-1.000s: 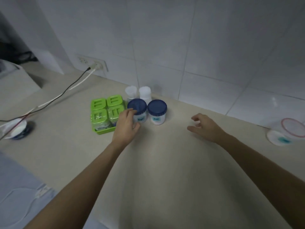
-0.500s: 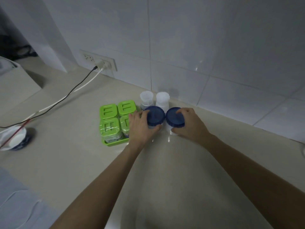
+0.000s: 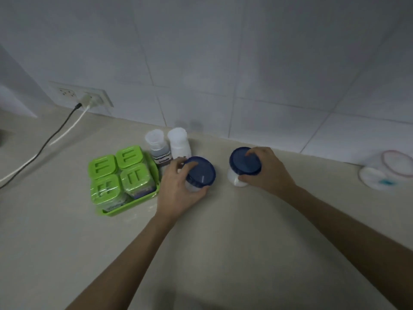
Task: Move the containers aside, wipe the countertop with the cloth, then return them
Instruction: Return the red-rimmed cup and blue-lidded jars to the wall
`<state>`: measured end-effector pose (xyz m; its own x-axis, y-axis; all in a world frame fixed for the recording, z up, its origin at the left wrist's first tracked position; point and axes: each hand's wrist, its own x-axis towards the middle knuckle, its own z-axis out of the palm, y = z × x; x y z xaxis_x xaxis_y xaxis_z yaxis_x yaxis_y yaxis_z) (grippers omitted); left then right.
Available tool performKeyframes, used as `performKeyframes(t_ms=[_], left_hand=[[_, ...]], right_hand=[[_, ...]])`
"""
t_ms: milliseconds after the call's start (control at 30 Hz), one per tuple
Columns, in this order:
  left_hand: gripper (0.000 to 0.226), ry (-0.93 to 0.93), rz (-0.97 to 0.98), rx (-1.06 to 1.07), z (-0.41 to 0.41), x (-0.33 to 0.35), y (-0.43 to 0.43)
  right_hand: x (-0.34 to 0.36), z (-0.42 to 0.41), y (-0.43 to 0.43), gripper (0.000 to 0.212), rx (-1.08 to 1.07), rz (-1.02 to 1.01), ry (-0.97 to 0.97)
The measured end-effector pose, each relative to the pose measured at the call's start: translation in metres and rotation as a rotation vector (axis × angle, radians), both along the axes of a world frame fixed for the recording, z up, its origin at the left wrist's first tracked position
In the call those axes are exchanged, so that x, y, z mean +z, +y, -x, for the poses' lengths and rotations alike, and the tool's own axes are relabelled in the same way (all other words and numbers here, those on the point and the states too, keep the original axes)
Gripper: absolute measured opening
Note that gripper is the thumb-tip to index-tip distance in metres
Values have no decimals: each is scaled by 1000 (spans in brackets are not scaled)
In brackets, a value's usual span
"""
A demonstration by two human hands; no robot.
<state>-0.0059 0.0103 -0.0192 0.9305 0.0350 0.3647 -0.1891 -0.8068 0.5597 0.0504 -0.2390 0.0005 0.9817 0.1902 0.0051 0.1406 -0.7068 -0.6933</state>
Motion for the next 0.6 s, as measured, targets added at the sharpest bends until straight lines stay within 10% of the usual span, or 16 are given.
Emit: performKeyframes(t_ms=[600], left_hand=[[65,204,381,-129,-47,-21,-260]], right_hand=[[9,-20,-242,66,-73,737,-74]])
